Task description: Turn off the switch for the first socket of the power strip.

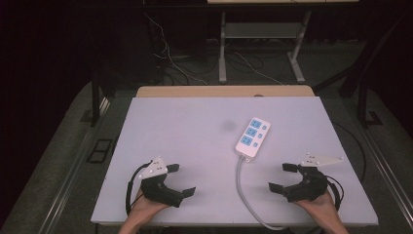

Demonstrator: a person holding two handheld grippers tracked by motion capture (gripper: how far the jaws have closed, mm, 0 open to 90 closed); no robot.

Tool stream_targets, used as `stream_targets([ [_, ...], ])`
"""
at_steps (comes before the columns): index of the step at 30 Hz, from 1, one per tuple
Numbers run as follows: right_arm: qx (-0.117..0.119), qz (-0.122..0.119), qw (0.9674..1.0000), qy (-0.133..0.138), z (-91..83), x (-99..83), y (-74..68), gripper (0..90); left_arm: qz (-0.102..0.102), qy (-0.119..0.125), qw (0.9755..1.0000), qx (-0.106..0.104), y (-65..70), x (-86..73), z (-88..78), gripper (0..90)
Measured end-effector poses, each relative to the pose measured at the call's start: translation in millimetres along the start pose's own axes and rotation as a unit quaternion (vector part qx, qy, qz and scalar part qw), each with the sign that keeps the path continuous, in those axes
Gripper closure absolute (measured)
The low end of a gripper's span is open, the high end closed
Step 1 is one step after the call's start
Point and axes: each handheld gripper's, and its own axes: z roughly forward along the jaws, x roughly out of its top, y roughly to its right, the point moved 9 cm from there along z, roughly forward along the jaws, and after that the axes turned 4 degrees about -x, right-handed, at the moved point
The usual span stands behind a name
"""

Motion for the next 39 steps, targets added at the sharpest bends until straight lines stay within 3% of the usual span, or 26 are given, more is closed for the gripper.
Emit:
stream_targets([
  [19,0.002,0.006,0.9999,-0.013,-0.6,-4.3,1.0,0.1,-0.002,-0.006,1.0000,-0.008,1.3,-2.1,3.1,0.0],
  [39,0.006,-0.002,0.9985,-0.054,3.9,-5.6,-1.2,0.1,-0.004,-0.001,0.9999,-0.010,1.7,-2.1,1.1,0.0],
])
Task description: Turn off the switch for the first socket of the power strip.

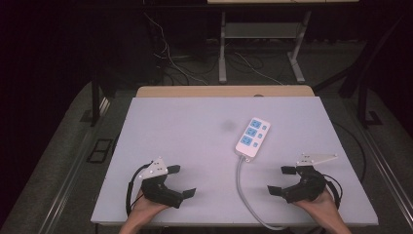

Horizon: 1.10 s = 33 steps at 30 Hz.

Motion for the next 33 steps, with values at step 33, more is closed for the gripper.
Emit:
stream_targets([
  [33,0.004,-0.022,0.9994,-0.026,-3.9,47.0,7.7,0.2,-0.001,-0.002,1.0000,-0.007,0.3,-0.5,0.8,0.0],
])
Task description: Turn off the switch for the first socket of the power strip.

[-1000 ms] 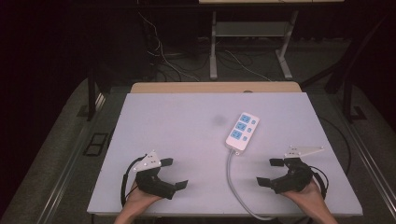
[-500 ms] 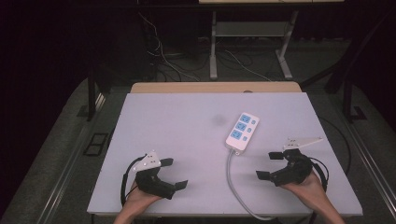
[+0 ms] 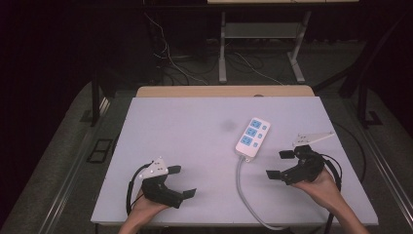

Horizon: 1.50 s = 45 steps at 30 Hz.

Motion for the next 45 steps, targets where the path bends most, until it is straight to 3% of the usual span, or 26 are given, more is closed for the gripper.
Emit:
stream_targets([
  [24,-0.008,-0.022,0.9994,-0.027,6.7,36.7,12.1,0.2,-0.002,0.002,1.0000,0.001,-1.3,0.1,-0.5,0.0],
  [37,-0.010,-0.017,0.9984,-0.053,15.0,50.3,29.5,0.2,-0.002,0.001,1.0000,0.000,-1.1,-0.1,0.1,0.0],
  [45,-0.008,-0.010,0.9987,-0.050,21.7,59.0,36.2,0.3,-0.004,0.004,1.0000,0.001,-1.8,0.5,0.0,0.0],
])
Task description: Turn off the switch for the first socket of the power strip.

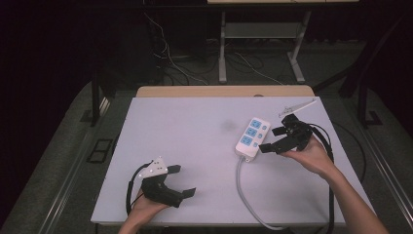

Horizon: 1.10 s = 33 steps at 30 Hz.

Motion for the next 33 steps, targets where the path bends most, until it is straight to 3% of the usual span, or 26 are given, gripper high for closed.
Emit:
stream_targets([
  [21,-0.015,0.024,0.9996,-0.009,16.8,2.2,19.2,0.3,0.001,-0.002,1.0000,-0.001,0.4,-0.2,1.1,0.0],
  [22,-0.017,0.024,0.9995,-0.010,17.6,2.0,21.1,7.7,0.001,-0.002,1.0000,-0.001,0.3,-0.2,1.1,0.0],
  [23,-0.017,0.024,0.9995,-0.010,17.6,2.0,21.1,7.7,0.001,-0.002,1.0000,-0.001,0.4,-0.3,1.1,0.0],
  [27,-0.038,0.029,0.9988,-0.012,19.2,1.4,28.1,24.1,0.003,-0.003,1.0000,-0.001,0.1,-0.4,0.9,0.0],
  [29,-0.041,0.031,0.9986,-0.012,19.4,1.1,29.3,27.5,0.003,-0.002,1.0000,-0.001,-0.2,-0.3,0.7,0.0],
  [30,-0.042,0.034,0.9985,-0.012,19.6,1.2,31.2,35.5,0.003,-0.002,1.0000,-0.001,-0.3,-0.3,0.6,0.0],
  [33,-0.043,0.036,0.9984,-0.011,19.7,1.4,32.6,41.3,0.002,-0.002,1.0000,-0.001,-0.7,-0.3,0.4,0.0],
])
